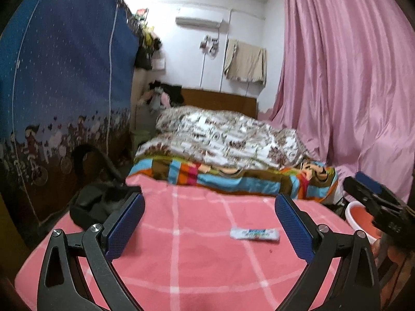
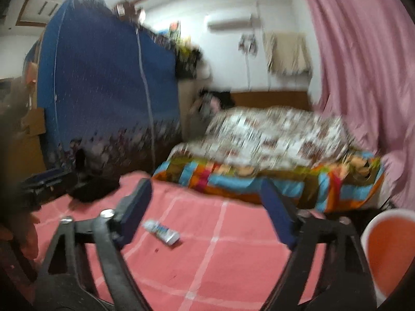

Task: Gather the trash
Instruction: 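Move both tools back toward the white tube on the bedspread, then grasp the white tube with left tool while right tool approaches a brown crumb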

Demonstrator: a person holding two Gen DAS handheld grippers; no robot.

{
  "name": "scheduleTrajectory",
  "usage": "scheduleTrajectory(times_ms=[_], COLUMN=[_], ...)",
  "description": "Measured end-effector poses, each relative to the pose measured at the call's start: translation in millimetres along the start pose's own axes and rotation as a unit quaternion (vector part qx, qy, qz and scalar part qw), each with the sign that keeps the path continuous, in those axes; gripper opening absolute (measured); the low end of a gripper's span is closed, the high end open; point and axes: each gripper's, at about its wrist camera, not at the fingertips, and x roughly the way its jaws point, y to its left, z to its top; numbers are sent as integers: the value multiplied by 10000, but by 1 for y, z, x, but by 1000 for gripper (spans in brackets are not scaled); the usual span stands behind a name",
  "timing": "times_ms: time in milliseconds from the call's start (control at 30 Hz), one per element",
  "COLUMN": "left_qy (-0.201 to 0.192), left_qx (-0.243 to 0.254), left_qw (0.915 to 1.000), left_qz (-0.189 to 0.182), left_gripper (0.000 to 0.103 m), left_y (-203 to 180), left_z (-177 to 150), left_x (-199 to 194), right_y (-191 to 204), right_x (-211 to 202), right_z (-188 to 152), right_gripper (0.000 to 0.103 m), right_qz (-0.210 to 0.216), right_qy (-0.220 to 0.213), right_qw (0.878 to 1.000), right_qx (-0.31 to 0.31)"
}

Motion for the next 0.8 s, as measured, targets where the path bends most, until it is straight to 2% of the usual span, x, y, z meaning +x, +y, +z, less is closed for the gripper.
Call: scheduleTrajectory(times_ms=[133, 200, 333, 400, 533, 600, 667, 700, 733, 800], left_qy=[330, 525, 901, 1027, 1354, 1463, 1571, 1626, 1668, 1721], left_qx=[-272, -359, -408, -421, -476, -509, -551, -580, -605, -644], left_qw=[9991, 9980, 9950, 9937, 9894, 9877, 9858, 9847, 9838, 9827], left_qz=[-33, -53, -113, -139, -199, -215, -223, -234, -246, -248], left_gripper=[87, 75, 68, 62, 56, 55, 55, 55, 55, 55], left_y=[9, 10, 12, 13, 11, 13, 14, 15, 16, 17], left_z=[-3, -4, -9, -10, -14, -15, -17, -18, -18, -18], left_x=[11, 18, 33, 38, 51, 56, 60, 62, 64, 66], right_y=[4, 8, 19, 27, 36, 38, 40, 41, 41, 40], right_x=[44, 58, 83, 93, 107, 113, 113, 112, 109, 105], right_z=[-13, -18, -26, -29, -32, -35, -37, -37, -37, -36], right_gripper=[68, 59, 53, 51, 45, 36, 32, 22, 18, 14], right_qz=[382, 522, 764, 787, 770, 812, 799, 806, 773, 760], right_qy=[975, 1267, 1834, 2019, 2257, 2380, 2425, 2406, 2357, 2309], right_qw=[9945, 9905, 9795, 9749, 9680, 9641, 9625, 9625, 9636, 9645], right_qx=[-48, -118, -338, -501, -775, -857, -919, -954, -1001, -1029])
